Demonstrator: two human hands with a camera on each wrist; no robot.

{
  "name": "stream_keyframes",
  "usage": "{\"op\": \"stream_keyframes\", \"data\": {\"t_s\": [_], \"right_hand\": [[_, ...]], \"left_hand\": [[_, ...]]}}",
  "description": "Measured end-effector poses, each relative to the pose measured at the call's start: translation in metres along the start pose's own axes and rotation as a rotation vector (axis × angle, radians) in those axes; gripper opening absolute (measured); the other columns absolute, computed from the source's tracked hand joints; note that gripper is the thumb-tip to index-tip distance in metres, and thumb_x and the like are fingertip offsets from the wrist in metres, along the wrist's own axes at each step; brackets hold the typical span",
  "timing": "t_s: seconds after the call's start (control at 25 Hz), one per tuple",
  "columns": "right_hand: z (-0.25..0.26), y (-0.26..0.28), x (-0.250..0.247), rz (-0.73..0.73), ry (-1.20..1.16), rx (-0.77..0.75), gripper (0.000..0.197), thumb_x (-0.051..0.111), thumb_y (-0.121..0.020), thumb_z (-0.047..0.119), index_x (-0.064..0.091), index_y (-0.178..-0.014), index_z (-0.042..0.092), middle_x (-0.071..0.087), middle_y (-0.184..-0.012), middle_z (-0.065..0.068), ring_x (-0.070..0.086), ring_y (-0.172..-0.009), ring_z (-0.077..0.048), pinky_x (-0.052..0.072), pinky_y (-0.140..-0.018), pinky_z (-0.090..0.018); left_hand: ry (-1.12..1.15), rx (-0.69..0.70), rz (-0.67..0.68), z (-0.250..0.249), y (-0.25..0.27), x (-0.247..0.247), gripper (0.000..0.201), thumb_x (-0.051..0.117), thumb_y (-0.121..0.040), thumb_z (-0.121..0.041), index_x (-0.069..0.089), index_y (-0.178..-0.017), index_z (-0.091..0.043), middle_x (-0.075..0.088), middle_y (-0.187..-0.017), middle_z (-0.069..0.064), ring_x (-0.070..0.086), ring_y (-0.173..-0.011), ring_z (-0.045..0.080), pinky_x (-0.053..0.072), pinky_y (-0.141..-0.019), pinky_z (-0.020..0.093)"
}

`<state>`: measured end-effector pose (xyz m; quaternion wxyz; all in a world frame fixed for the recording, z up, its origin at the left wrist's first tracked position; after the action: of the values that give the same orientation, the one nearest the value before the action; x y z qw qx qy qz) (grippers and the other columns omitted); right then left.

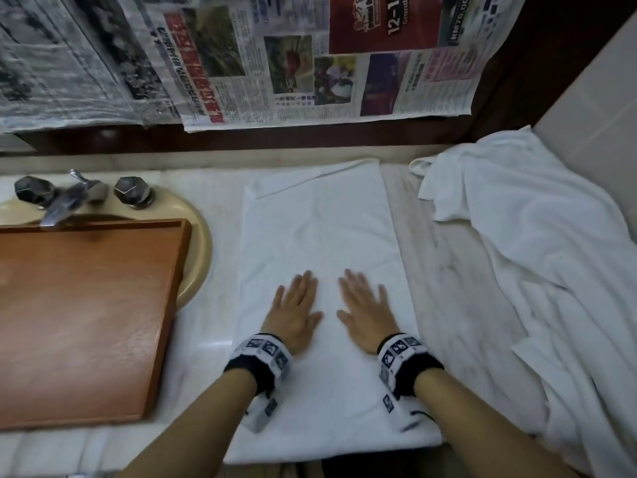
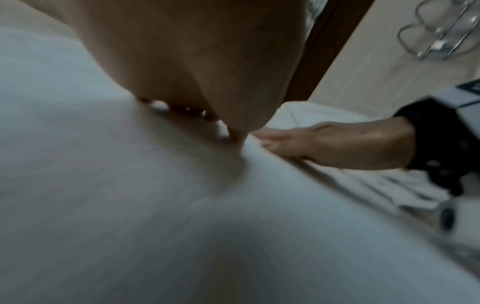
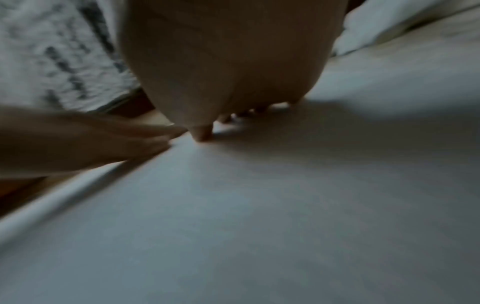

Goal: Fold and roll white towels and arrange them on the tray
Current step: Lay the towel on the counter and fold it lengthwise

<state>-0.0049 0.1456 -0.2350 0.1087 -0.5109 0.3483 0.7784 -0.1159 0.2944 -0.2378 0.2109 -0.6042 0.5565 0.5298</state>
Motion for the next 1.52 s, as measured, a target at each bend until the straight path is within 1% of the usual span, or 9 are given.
{"op": "stream_keyframes", "data": {"t_s": [0.16, 0.28, 0.36, 0.52, 0.72, 0.96, 1.2, 1.36, 1.52], "right_hand": [[-0.044, 0.02, -0.007, 0.006, -0.164, 0.507, 0.07, 0.018, -0.102, 0.048, -0.016, -0.152, 0.013, -0.029, -0.157, 0.0, -0.022, -0.146, -0.022, -0.009, -0.114, -0.06], [0.028, 0.037, 0.017, 0.0, -0.033, -0.002, 0.067, 0.011, -0.1, 0.046, -0.015, -0.152, 0.014, -0.032, -0.153, 0.004, -0.021, -0.146, -0.019, -0.005, -0.116, -0.06], [0.028, 0.048, 0.034, 0.028, 0.01, -0.092, 0.067, 0.006, -0.096, 0.048, -0.013, -0.153, 0.017, -0.032, -0.151, 0.007, -0.02, -0.147, -0.016, -0.004, -0.117, -0.057], [-0.039, 0.059, 0.022, -0.041, -0.127, 0.485, 0.066, 0.016, -0.103, 0.044, -0.015, -0.152, 0.014, -0.028, -0.157, 0.001, -0.022, -0.146, -0.02, -0.009, -0.115, -0.06], [0.052, 0.076, 0.059, 0.014, 0.011, -0.11, 0.064, 0.007, -0.099, 0.048, -0.014, -0.153, 0.02, -0.03, -0.154, 0.009, -0.025, -0.144, -0.015, -0.004, -0.115, -0.06], [-0.051, 0.104, 0.05, -0.059, -0.035, 0.472, 0.071, 0.013, -0.098, 0.057, -0.019, -0.151, 0.022, -0.031, -0.156, 0.005, -0.026, -0.145, -0.021, -0.012, -0.111, -0.066], [0.059, 0.11, 0.083, -0.095, 0.088, -0.08, 0.067, -0.006, -0.091, 0.046, -0.005, -0.154, 0.024, -0.021, -0.157, 0.01, -0.017, -0.147, -0.014, -0.006, -0.114, -0.061], [-0.019, 0.137, 0.081, -0.206, 0.067, 0.243, 0.064, 0.007, -0.096, 0.049, 0.007, -0.155, 0.025, -0.005, -0.162, 0.005, -0.005, -0.149, -0.018, -0.004, -0.115, -0.06], [-0.03, 0.127, 0.062, -0.189, -0.066, 0.531, 0.066, 0.016, -0.101, 0.045, -0.009, -0.154, 0.015, -0.02, -0.16, 0.0, -0.018, -0.147, -0.024, -0.007, -0.111, -0.068]], "left_hand": [[0.085, -0.472, -0.076, 0.057, 0.026, -0.009, 0.066, 0.017, -0.103, -0.045, -0.01, -0.154, -0.014, -0.021, -0.16, 0.005, -0.018, -0.147, 0.021, -0.01, -0.119, 0.047], [0.094, -0.125, -0.045, -0.004, 0.033, 0.012, 0.064, 0.016, -0.103, -0.043, -0.009, -0.154, -0.013, -0.019, -0.16, 0.003, -0.015, -0.148, 0.02, -0.009, -0.119, 0.045], [-0.017, -0.002, -0.007, -0.008, 0.051, 0.029, 0.065, 0.0, -0.097, -0.051, -0.011, -0.154, -0.021, -0.025, -0.156, -0.006, -0.021, -0.146, 0.015, -0.015, -0.117, 0.042], [0.011, -0.463, -0.093, 0.065, 0.07, 0.007, 0.06, 0.01, -0.102, -0.042, -0.009, -0.154, -0.02, -0.019, -0.16, -0.004, -0.019, -0.147, 0.018, -0.014, -0.117, 0.049], [0.006, -0.017, 0.008, -0.032, 0.083, 0.041, 0.057, 0.01, -0.104, -0.039, -0.01, -0.154, -0.022, -0.02, -0.159, -0.004, -0.017, -0.148, 0.017, -0.011, -0.119, 0.047], [-0.029, -0.497, -0.124, 0.06, 0.115, 0.027, 0.063, 0.01, -0.1, -0.045, -0.009, -0.154, -0.018, -0.018, -0.161, 0.003, -0.018, -0.148, 0.021, -0.013, -0.117, 0.052], [-0.042, -0.085, -0.107, -0.038, 0.125, 0.078, 0.059, 0.01, -0.103, -0.043, -0.009, -0.154, -0.022, -0.017, -0.161, -0.004, -0.018, -0.147, 0.015, -0.011, -0.119, 0.044], [-0.057, -0.266, -0.203, 0.027, 0.15, 0.066, 0.063, 0.009, -0.098, -0.048, -0.005, -0.155, -0.025, -0.013, -0.161, -0.005, -0.013, -0.148, 0.013, -0.011, -0.119, 0.044], [0.06, -0.458, -0.212, 0.033, 0.137, 0.049, 0.065, 0.013, -0.101, -0.044, -0.007, -0.154, -0.012, -0.015, -0.161, 0.005, -0.016, -0.148, 0.019, -0.012, -0.118, 0.049]]}}
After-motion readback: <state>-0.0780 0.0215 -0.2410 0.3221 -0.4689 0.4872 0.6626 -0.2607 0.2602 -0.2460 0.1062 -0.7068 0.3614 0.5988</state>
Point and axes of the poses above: each hand's wrist, its own y-axis away from the middle knuckle, its own x-axis out of the palm, z = x × y, the point moved 3 cm from there along -y, towards the middle knuckle
